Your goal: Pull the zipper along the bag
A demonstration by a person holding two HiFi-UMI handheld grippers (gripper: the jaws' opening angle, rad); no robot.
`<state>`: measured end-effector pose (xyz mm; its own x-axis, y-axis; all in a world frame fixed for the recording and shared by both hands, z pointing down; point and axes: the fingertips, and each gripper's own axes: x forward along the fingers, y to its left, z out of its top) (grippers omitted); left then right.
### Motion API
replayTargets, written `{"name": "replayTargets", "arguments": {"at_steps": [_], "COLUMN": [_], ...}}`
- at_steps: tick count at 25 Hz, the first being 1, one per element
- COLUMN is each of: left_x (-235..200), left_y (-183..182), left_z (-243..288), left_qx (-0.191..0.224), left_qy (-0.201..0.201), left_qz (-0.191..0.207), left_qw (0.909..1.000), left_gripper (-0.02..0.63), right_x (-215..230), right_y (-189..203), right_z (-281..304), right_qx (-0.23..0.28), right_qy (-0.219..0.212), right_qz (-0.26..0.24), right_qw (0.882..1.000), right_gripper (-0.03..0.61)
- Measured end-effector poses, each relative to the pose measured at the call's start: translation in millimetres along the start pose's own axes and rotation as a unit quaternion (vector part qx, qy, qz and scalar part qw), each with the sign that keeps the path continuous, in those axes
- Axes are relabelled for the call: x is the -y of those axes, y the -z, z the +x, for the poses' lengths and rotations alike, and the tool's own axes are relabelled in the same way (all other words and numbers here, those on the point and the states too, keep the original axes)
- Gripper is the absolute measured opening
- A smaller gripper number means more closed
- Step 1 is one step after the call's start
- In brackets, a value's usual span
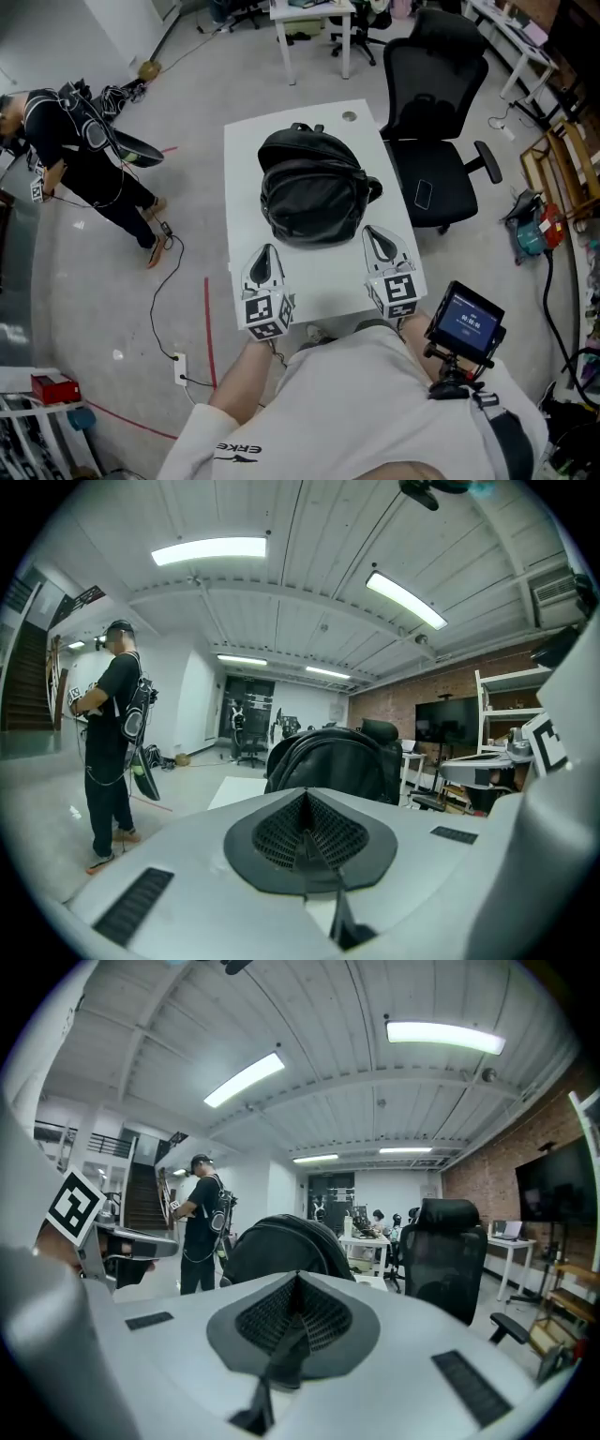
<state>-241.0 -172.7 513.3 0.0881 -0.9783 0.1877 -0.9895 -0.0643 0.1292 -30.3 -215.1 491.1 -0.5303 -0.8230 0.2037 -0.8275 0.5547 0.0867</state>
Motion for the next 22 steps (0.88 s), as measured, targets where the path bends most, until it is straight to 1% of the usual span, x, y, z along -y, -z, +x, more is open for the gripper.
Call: {"name": "replayTargets", "arguments": {"at_steps": [3,6,10,12,17,20,21,22], "left_x": [-17.8,-23.0,-27.8,-30.2,-33.3,-31.2,-30.4,-29.2], "left_y": [-0.3,-2.3,-4.7,-5.9,-4.6,-3.4,-3.0,-1.9], "left_z": [11.2,26.3,52.6,63.7,83.0,91.7,95.0,98.0], "left_qx": [0.001,-0.001,-0.006,-0.010,-0.024,-0.032,-0.035,-0.039], "left_qy": [0.013,0.022,0.030,0.030,0.027,0.036,0.041,0.047], "left_qz": [0.007,0.012,0.021,0.033,0.055,0.066,0.069,0.068], "left_qw": [0.9999,0.9997,0.9993,0.9990,0.9978,0.9966,0.9962,0.9958], "left_gripper": [0.003,0.003,0.005,0.005,0.005,0.008,0.014,0.035], "right_x": [3.0,20.0,47.8,61.7,94.3,109.4,113.7,117.8], "right_y": [2.0,4.6,7.3,9.8,17.9,28.0,32.2,37.3], "right_z": [8.7,13.7,30.2,40.0,69.0,87.8,94.5,100.6], "right_qx": [-0.006,-0.016,-0.025,-0.029,-0.041,-0.054,-0.059,-0.064], "right_qy": [0.030,0.053,0.070,0.076,0.078,0.070,0.066,0.061], "right_qz": [-0.010,-0.019,-0.025,-0.024,-0.022,-0.023,-0.025,-0.027], "right_qw": [0.999,0.998,0.997,0.996,0.996,0.996,0.996,0.996], "right_gripper": [0.003,0.003,0.003,0.004,0.003,0.005,0.005,0.005]}}
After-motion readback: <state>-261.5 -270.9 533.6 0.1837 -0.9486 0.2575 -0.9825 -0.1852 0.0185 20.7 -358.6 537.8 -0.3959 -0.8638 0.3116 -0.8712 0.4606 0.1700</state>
